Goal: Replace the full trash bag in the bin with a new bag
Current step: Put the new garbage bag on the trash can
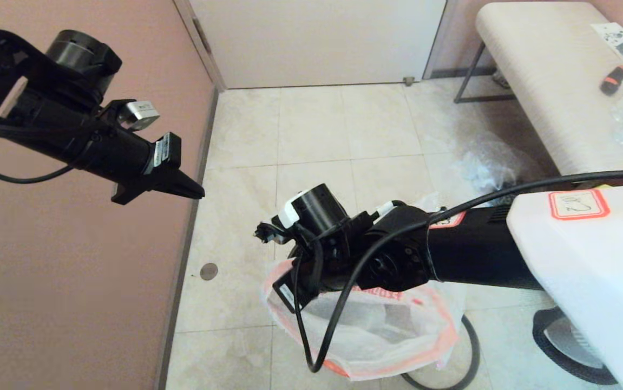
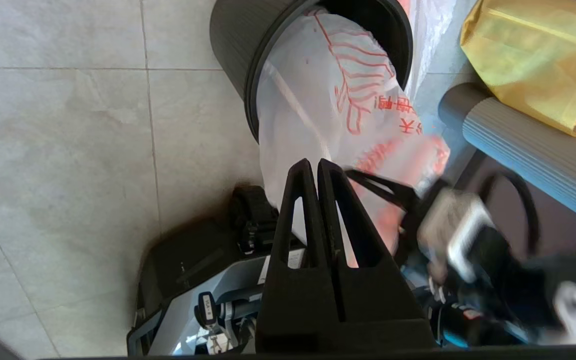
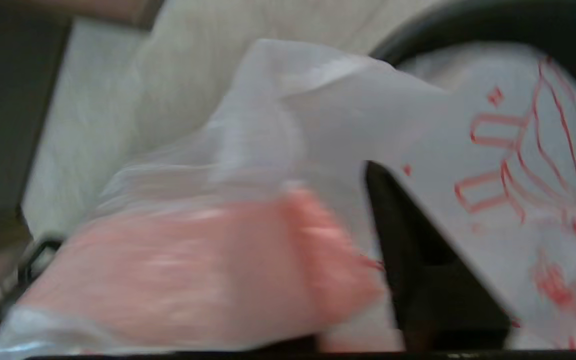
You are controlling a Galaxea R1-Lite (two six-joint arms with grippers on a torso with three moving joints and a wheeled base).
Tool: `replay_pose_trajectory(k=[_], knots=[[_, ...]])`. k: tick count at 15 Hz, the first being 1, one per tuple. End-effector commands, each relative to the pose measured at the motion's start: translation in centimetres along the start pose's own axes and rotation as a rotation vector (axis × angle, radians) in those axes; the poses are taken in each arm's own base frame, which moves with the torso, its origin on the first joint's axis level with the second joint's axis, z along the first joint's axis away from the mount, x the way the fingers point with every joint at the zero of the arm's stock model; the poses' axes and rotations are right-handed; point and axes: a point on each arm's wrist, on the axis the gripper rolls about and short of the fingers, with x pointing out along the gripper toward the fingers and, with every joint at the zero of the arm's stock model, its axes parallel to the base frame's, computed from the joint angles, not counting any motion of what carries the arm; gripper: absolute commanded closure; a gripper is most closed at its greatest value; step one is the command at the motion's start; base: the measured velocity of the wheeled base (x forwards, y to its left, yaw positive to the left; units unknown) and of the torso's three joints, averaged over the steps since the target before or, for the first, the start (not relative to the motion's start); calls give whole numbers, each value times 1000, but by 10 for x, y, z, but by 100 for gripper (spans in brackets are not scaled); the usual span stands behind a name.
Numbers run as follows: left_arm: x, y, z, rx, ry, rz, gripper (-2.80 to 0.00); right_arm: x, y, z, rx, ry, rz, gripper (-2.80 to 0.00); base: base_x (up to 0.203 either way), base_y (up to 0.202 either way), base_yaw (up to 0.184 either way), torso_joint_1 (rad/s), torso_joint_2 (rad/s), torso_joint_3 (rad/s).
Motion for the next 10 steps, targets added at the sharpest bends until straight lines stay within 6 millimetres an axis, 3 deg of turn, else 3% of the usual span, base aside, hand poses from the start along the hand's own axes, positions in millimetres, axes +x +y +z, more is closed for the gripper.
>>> replay_pose_trajectory(k=[1, 7, 10], knots=[[1, -3, -3, 5, 18, -4, 0, -42, 2, 3, -6, -16, -9, -280, 0, 0, 0, 0, 0, 0], [-8, -14, -14, 55, 53, -20, 0, -92, -9, -21, -3, 21, -33, -280, 0, 0, 0, 0, 0, 0], [-6, -14, -14, 58, 58, -20, 0, -90, -22, -29, -71, 58, -72, -280, 0, 0, 0, 0, 0, 0]])
